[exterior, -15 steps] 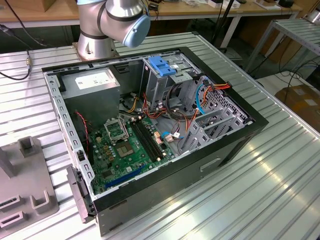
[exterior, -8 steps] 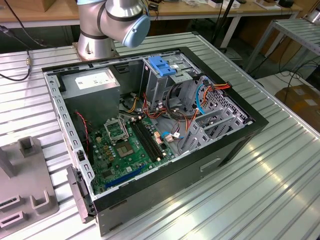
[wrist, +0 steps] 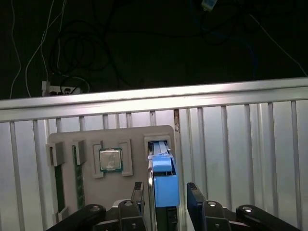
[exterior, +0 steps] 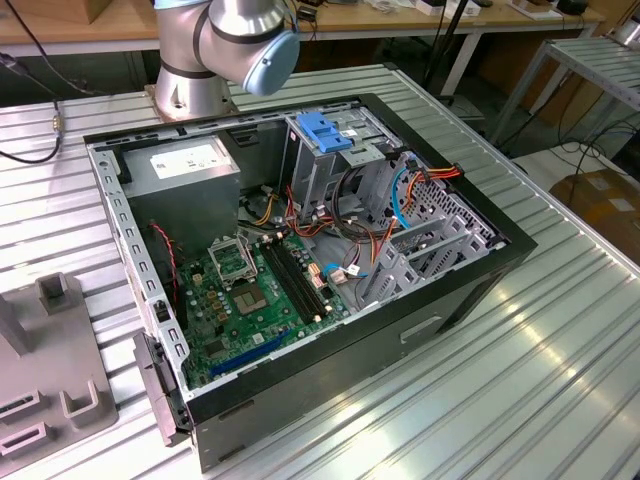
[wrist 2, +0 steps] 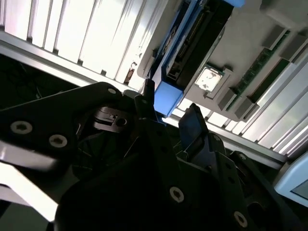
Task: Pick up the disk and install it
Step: 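Pick up the disk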
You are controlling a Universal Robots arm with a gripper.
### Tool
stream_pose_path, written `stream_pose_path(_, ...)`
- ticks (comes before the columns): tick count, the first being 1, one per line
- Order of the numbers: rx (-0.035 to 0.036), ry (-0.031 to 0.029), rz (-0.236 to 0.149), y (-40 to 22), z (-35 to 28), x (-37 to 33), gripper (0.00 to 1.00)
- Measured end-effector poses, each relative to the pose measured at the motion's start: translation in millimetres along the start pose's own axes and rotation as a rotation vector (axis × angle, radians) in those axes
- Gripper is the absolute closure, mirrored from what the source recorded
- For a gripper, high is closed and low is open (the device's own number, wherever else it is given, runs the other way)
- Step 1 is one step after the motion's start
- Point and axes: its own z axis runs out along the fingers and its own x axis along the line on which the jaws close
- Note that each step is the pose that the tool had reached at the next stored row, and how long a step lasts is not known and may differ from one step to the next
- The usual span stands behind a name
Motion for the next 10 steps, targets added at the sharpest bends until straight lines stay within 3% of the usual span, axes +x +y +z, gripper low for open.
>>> stream_pose_path(5,0.0002,0.0005,-0.001,0.6,7.3,-0.1,0.52)
stream_pose_path(10,0.0005,0.0062,-0.002,0.7,11.2,0.3,0.52)
